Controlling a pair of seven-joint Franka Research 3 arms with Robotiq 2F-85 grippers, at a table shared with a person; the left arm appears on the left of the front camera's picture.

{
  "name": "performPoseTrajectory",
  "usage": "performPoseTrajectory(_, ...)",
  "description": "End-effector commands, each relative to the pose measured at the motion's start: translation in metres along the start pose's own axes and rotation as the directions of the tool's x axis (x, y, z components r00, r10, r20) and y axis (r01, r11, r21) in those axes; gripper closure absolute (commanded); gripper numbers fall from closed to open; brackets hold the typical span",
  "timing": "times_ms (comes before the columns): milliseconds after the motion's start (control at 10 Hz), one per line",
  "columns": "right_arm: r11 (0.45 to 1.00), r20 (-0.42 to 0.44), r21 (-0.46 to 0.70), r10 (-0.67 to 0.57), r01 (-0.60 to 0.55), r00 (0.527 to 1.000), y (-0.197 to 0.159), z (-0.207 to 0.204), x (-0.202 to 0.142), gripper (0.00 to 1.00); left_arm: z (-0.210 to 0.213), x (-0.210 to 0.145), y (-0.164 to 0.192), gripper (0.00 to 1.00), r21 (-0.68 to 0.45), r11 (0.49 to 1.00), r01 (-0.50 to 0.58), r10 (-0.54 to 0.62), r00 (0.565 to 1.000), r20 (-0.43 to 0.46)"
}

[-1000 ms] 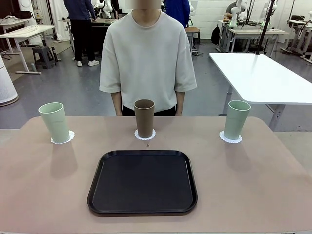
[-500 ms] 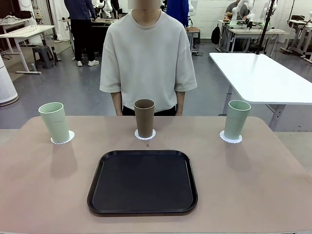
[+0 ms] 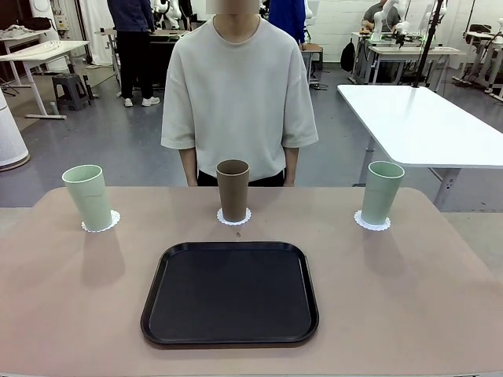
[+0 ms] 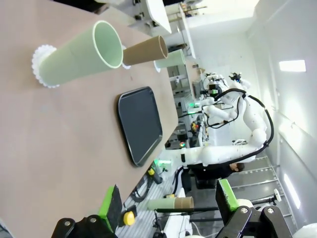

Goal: Place coasters on the table and set cups on them.
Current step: Take one Reusable plastic cup from the Flat Tray and place it on a coaster set by the human.

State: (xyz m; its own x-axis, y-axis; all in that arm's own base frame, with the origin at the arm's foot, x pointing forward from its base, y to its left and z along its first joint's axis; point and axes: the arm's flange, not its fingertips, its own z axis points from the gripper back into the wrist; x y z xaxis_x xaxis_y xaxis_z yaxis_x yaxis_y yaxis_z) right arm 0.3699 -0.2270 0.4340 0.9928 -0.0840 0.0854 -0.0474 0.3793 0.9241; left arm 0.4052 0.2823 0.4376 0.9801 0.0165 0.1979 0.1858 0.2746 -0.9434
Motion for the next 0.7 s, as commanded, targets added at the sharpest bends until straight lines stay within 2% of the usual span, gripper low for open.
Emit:
performPoseTrajectory(0, 1.000, 0.000, 0.007, 0.005, -0.005, 1.000, 0.0016, -0.0022, -0.0041, 0.00, 0.0010, -0.0005, -0.0014, 0.00, 0.001, 1.000, -0.013, 0.013, 1.000, 0.001)
performPoseTrajectory(600, 1.000, 0.000, 0.007, 0.005, -0.005, 1.000, 0.0016, -0.0022, -0.0041, 0.00, 0.0010, -0.0005, -0.0014, 0.00, 0.001, 1.000, -0.013, 0.013, 1.000, 0.001)
